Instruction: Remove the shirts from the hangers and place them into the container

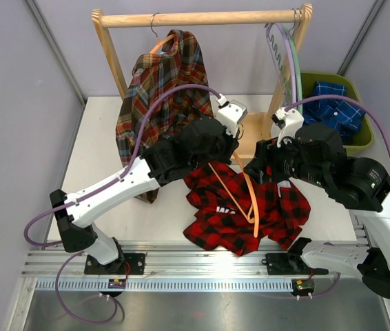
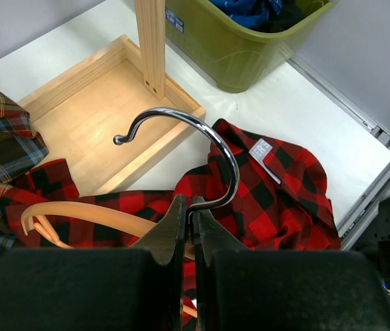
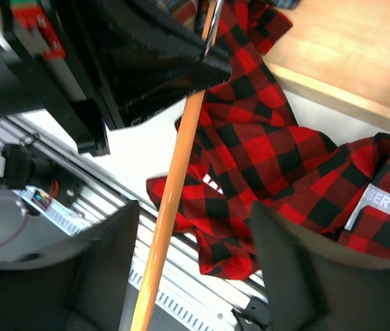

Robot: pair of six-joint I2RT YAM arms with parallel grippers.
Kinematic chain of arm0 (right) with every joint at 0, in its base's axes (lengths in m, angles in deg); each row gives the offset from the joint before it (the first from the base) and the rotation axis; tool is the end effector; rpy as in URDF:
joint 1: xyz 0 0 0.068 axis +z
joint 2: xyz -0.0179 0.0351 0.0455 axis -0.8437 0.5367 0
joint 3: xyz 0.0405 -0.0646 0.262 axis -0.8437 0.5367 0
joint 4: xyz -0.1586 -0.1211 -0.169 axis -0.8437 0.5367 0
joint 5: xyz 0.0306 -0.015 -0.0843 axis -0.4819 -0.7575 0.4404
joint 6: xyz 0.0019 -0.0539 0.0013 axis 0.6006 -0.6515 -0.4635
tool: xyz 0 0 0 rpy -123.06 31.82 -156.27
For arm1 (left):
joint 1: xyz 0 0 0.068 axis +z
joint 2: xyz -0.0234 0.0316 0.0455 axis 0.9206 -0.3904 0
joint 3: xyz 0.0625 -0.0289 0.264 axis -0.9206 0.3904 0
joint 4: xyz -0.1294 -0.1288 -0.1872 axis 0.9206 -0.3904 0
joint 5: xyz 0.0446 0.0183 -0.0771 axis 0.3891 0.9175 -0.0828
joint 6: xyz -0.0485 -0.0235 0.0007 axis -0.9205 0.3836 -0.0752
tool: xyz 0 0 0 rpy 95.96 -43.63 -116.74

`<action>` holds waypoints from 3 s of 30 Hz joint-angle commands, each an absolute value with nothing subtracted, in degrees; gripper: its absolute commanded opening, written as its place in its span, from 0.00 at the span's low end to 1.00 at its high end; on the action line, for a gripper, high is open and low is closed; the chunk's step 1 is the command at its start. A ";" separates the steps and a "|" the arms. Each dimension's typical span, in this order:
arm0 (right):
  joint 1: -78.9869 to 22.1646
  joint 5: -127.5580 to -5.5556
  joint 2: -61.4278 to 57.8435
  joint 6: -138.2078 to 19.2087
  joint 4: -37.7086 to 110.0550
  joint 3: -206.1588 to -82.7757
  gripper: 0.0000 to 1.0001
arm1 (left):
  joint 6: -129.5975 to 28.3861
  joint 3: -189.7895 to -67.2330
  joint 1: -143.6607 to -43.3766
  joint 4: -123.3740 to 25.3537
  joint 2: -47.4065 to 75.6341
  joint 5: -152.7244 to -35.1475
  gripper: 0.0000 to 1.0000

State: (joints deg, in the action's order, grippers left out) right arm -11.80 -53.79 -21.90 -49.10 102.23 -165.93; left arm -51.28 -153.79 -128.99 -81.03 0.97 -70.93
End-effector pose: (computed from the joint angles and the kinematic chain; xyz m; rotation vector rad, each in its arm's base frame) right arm 0.1061 0.1044 0.4817 -0.4767 2.0990 0.5597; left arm 0.1712 -0.3023 0.4358 0.6682 1.8582 -0.6125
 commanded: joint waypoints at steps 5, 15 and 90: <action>-11.83 -58.12 -22.49 -47.07 99.74 -161.21 0.61 | -50.98 -157.77 -129.68 -77.04 -0.48 -69.68 0.00; -11.66 -58.65 -22.14 -45.66 97.72 -156.90 0.32 | -51.77 -158.21 -130.65 -75.99 -1.45 -68.62 0.00; -21.58 -18.22 18.73 -65.17 93.77 -217.90 0.00 | -66.10 -117.51 -135.40 -81.96 51.20 -57.11 0.99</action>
State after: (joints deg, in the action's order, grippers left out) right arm -19.87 -19.23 19.60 -63.18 100.92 -215.81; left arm -65.27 -117.95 -135.03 -84.48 50.84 -57.21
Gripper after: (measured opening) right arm 0.208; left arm 0.987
